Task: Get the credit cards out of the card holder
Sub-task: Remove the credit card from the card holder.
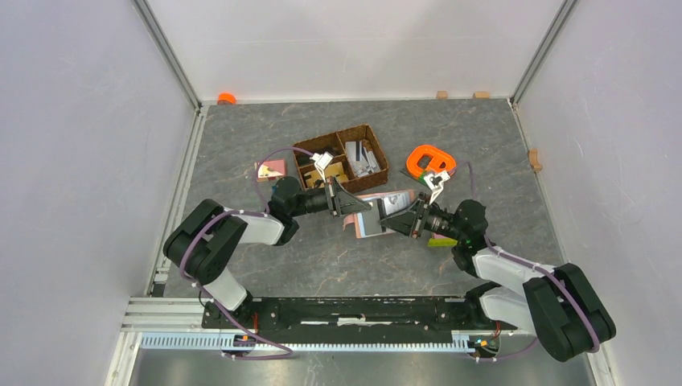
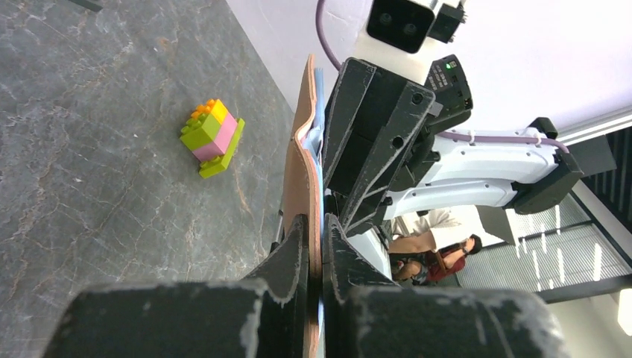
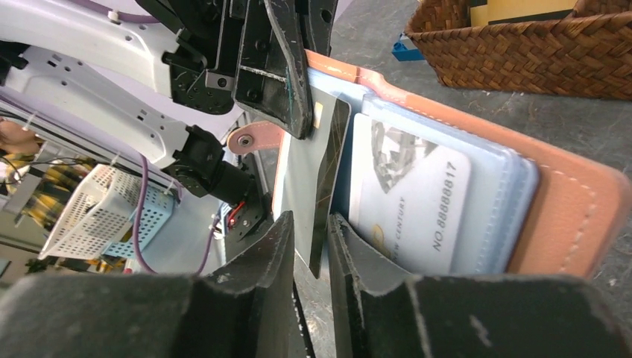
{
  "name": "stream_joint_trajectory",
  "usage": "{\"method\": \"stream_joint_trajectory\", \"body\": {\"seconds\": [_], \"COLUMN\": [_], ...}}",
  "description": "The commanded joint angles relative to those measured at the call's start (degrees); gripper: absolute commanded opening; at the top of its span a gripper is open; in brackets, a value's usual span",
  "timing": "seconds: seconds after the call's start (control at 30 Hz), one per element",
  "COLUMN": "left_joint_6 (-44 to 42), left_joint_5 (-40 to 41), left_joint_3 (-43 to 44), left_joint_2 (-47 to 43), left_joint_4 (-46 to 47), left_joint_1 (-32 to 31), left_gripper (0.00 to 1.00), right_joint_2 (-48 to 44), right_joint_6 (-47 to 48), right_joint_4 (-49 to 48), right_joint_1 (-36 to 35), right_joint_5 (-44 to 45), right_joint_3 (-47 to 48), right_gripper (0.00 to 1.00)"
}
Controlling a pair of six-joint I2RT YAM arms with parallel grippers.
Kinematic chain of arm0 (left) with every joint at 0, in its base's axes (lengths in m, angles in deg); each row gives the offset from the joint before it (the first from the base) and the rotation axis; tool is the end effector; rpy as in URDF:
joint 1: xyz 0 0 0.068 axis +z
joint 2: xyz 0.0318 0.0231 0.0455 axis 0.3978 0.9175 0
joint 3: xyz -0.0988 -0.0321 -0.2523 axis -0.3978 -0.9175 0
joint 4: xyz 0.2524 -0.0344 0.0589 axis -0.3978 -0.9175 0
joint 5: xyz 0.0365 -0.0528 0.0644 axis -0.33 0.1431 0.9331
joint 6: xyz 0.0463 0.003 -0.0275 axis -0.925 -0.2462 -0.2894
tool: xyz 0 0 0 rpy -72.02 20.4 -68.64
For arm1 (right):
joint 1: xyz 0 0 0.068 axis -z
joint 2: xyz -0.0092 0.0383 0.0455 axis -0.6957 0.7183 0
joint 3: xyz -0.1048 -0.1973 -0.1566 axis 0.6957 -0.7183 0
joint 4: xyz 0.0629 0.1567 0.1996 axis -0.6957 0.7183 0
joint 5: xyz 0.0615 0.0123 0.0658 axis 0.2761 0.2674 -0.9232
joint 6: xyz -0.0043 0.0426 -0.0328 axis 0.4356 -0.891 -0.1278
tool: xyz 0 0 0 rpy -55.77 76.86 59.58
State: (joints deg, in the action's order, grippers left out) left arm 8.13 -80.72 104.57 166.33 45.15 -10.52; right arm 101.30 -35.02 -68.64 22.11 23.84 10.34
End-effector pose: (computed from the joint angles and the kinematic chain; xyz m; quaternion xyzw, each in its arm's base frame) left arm 0.2376 -0.1900 0.1966 0.1050 0.6790 -0.6807 0.2539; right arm 0.1791 0.1001 0.1956 -0.1430 0.6912 0.5942 0.3856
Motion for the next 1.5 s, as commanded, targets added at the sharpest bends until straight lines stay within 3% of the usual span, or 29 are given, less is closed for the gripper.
{"method": "stream_joint_trajectory", "body": {"seconds": [0.0, 0.13, 0.27, 0.4, 0.67, 0.93, 1.37, 1.47], "left_joint_6": [2.2, -0.6, -0.9, -0.9, -1.2, -1.0, 0.8, 1.6], "left_joint_5": [-1.9, -0.9, -0.9, -0.6, -0.7, -0.6, -0.9, -1.1], "left_joint_3": [0.2, 0.3, 0.2, -0.3, -0.4, -0.7, -1.1, -1.1], "left_joint_2": [-0.2, -1.7, -2.2, -2.8, -3.0, -3.3, -2.5, -2.0], "left_joint_4": [5.1, 0.4, 0.1, 0.6, 0.5, 1.2, 4.2, 5.5], "left_joint_1": [-0.4, -0.4, -0.5, -0.3, -0.3, -0.2, 0.3, 0.2], "left_gripper": [0.02, 0.02, 0.07, 0.22, 0.32, 0.07, 0.02, 0.02], "right_joint_2": [0.2, -0.6, -0.8, -0.9, -0.7, -0.8, -0.8, -0.2], "right_joint_6": [-3.9, -4.2, -4.6, -4.9, -6.7, -6.6, -7.9, -8.9], "right_joint_4": [-8.7, -9.5, -10.5, -10.4, -12.1, -11.0, -13.3, -15.5], "right_joint_1": [0.4, 0.8, 0.8, 1.6, 3.9, 5.4, 6.4, 6.4], "right_joint_5": [-1.8, -1.6, -1.8, -1.3, -1.1, -0.5, -1.0, -2.0], "right_joint_3": [-1.5, -1.9, -2.1, -2.6, -3.9, -4.4, -5.3, -5.4], "right_gripper": [0.23, 0.08, 0.01, 0.00, 0.00, 0.00, 0.00, 0.11]}}
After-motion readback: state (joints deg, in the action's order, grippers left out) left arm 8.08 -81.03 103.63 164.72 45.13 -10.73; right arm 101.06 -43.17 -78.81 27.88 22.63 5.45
